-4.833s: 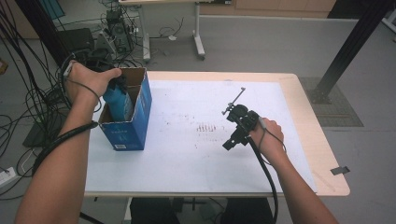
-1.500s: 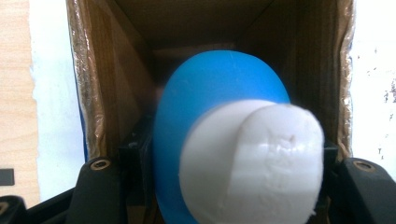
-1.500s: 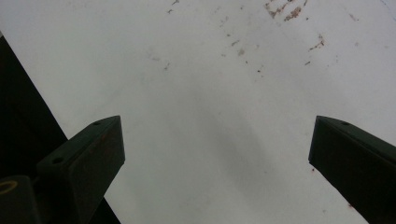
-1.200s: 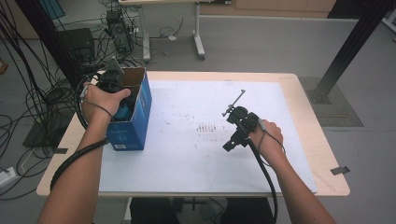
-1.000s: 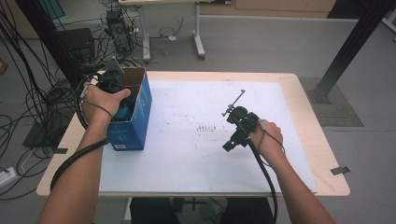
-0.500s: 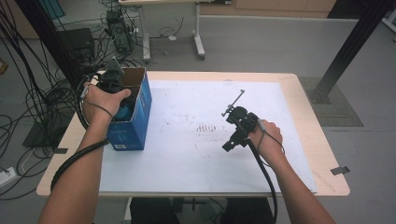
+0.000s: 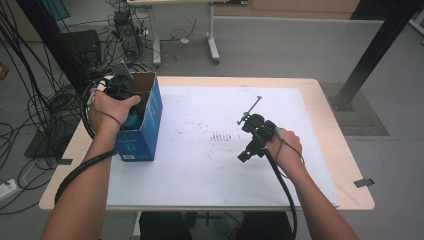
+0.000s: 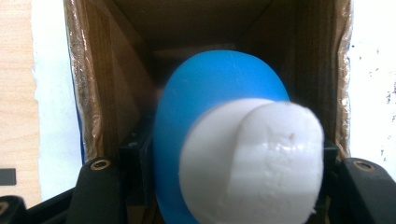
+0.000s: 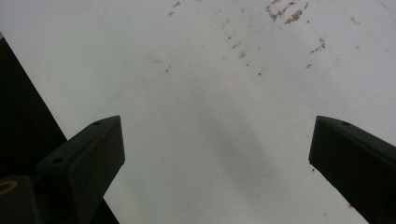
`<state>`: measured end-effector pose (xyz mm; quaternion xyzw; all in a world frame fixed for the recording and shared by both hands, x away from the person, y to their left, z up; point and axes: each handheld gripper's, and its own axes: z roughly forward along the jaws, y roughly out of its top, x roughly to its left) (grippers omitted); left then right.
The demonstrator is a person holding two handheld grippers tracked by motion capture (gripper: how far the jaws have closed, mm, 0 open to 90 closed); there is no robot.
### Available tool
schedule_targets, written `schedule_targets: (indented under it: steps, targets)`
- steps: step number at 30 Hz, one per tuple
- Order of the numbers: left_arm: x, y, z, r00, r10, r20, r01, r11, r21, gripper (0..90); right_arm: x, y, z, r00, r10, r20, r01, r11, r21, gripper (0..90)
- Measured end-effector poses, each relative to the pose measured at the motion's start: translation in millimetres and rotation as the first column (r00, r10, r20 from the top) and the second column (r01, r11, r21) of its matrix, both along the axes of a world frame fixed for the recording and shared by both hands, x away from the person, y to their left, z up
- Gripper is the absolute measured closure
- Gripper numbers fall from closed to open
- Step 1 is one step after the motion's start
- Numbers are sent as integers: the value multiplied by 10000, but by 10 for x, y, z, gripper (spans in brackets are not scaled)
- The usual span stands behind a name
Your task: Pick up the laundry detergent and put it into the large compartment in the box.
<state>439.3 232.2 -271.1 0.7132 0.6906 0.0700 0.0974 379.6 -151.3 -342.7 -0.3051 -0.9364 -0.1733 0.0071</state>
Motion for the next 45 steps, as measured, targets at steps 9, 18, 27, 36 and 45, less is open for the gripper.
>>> schedule_targets:
  steps: [9, 18, 27, 36, 45]
  targets:
    - [0, 10, -3, 10000, 68, 73, -67, 10000, -25, 370, -2, 2, 6, 10000, 16, 32, -16, 10000, -72, 33]
    - [-3, 1, 19, 10000, 39, 87, -39, 10000, -8, 361, -5, 12, 1, 10000, 26, 1, -26, 10000, -74, 33]
    - [-37, 31, 48, 9997, 124, 192, -123, 9999, -76, 350, -13, 22, 6, 10000, 70, 28, -70, 9999, -76, 33]
    - [-59, 13, 111, 9995, 44, 298, -45, 10000, 8, 324, -22, 27, 18, 10000, 50, 49, -50, 9999, -105, 33]
    - [-110, -25, 243, 9986, -78, 527, 77, 10000, 19, 311, -28, 37, 22, 10000, 59, 71, -58, 10000, -77, 33]
